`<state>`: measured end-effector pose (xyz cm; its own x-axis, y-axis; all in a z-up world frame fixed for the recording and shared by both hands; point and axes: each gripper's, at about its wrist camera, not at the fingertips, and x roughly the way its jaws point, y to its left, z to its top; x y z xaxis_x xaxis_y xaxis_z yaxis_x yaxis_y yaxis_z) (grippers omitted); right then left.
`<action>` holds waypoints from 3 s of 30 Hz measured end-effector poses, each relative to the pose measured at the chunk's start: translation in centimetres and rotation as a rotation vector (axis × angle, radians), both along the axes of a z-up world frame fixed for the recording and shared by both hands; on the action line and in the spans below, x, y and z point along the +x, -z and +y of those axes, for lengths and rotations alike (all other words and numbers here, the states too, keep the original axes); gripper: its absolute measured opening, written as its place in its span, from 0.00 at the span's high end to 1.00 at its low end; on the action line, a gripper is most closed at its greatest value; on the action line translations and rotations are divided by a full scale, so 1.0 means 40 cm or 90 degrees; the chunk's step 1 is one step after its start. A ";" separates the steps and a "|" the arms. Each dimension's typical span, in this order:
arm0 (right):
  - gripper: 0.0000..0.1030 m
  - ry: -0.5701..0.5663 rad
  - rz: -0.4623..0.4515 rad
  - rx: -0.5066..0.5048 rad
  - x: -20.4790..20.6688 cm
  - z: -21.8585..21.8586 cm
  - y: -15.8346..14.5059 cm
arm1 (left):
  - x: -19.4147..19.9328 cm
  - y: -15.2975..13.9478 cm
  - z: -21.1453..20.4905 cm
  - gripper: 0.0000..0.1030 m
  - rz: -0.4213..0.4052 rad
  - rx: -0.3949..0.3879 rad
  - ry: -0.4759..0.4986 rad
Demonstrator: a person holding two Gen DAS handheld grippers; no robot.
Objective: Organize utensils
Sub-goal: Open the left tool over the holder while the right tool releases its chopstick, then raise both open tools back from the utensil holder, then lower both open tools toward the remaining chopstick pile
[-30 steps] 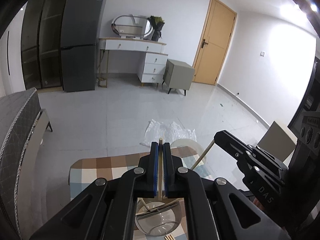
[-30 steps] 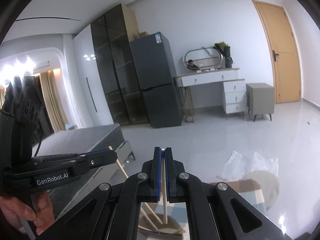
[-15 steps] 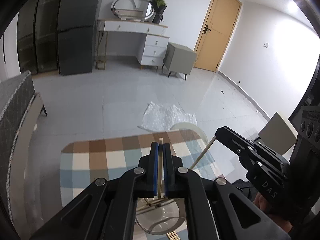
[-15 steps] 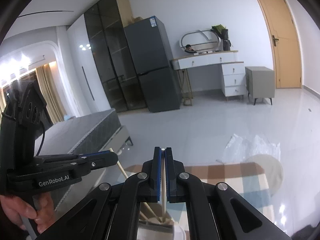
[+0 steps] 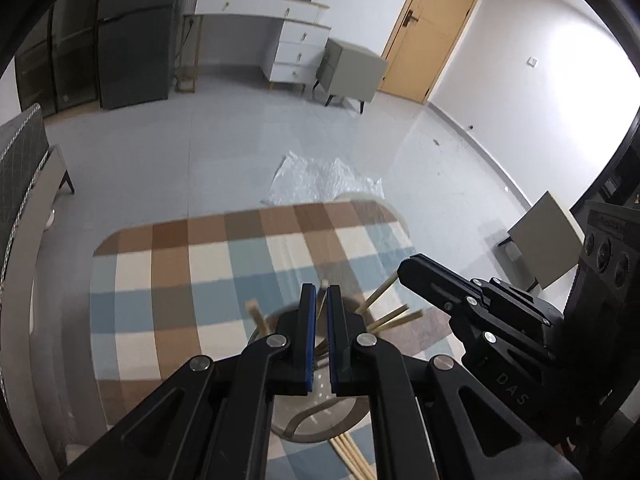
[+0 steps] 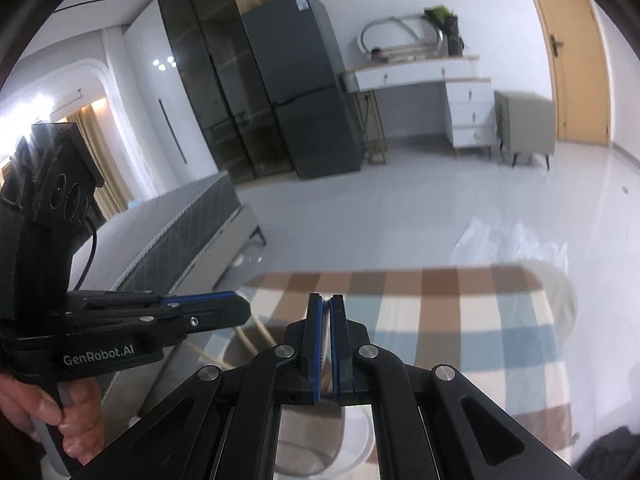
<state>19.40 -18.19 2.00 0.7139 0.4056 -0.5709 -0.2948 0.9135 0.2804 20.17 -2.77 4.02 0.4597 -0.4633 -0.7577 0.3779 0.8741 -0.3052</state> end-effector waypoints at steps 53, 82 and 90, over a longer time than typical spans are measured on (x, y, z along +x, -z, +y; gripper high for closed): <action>0.00 0.055 -0.197 0.070 -0.569 -0.089 -0.154 | -0.535 -0.180 0.131 0.12 -0.247 -0.023 -0.240; 0.00 0.061 0.043 -0.027 -0.474 -0.072 0.161 | -0.450 0.188 0.106 0.11 -0.056 0.051 -0.232; 0.09 0.015 0.129 -0.086 -0.394 -0.028 0.245 | -0.406 0.225 0.146 0.11 0.000 0.078 -0.298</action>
